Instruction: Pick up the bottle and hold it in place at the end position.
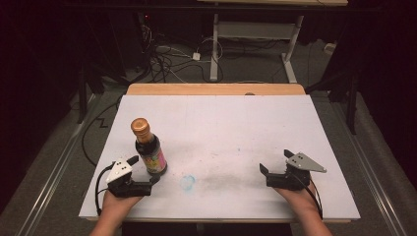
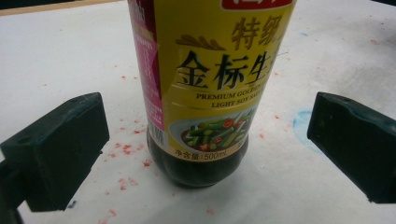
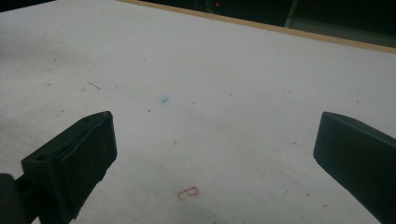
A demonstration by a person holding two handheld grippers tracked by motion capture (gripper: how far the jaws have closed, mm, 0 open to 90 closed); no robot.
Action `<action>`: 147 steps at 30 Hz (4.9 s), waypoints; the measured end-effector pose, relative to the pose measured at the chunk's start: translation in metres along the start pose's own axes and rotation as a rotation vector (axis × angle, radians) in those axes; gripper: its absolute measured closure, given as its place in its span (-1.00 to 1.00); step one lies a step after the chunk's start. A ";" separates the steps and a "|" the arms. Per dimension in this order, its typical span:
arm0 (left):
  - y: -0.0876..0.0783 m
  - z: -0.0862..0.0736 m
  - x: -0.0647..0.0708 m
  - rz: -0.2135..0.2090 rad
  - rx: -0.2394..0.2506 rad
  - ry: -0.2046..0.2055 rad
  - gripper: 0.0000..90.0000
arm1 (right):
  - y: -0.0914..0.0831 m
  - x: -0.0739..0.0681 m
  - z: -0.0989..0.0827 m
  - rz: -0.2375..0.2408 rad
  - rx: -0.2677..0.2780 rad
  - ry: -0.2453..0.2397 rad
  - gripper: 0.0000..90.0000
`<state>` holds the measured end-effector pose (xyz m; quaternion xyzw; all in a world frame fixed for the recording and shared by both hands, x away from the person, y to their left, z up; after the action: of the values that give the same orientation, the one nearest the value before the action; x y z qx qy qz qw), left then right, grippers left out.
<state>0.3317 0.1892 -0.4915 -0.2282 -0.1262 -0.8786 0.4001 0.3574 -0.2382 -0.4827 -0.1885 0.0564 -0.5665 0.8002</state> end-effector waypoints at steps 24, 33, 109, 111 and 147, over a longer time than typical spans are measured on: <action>0.003 0.016 0.008 -0.029 0.039 -0.017 -1.00 | 0.000 0.000 0.000 0.019 -0.001 0.002 -0.99; 0.015 0.022 0.008 -0.026 0.041 -0.021 -1.00 | 0.003 -0.003 0.000 0.023 -0.006 -0.010 -0.99; 0.176 0.027 0.068 -0.175 -0.002 -0.021 -0.36 | 0.001 0.007 0.000 0.026 0.007 0.004 -0.99; 0.184 0.025 0.069 -0.177 -0.004 -0.026 -0.36 | 0.001 0.006 0.000 0.026 0.005 0.006 -0.99; 0.206 0.006 0.073 -0.179 -0.035 0.022 -0.37 | 0.003 0.004 -0.001 0.042 -0.004 0.006 -0.99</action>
<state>0.4478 0.0108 -0.4417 -0.2135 -0.1262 -0.9154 0.3171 0.3614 -0.2415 -0.4843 -0.1873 0.0641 -0.5498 0.8115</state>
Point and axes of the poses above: each handheld gripper's, and its own axes: y roughly forward along the jaws, z roughly out of its top, x roughly to its right, the point moved 3 cm from there along y, roughly forward along the jaws, and after that the axes turned 10 degrees about -z, right-handed, at the moved point
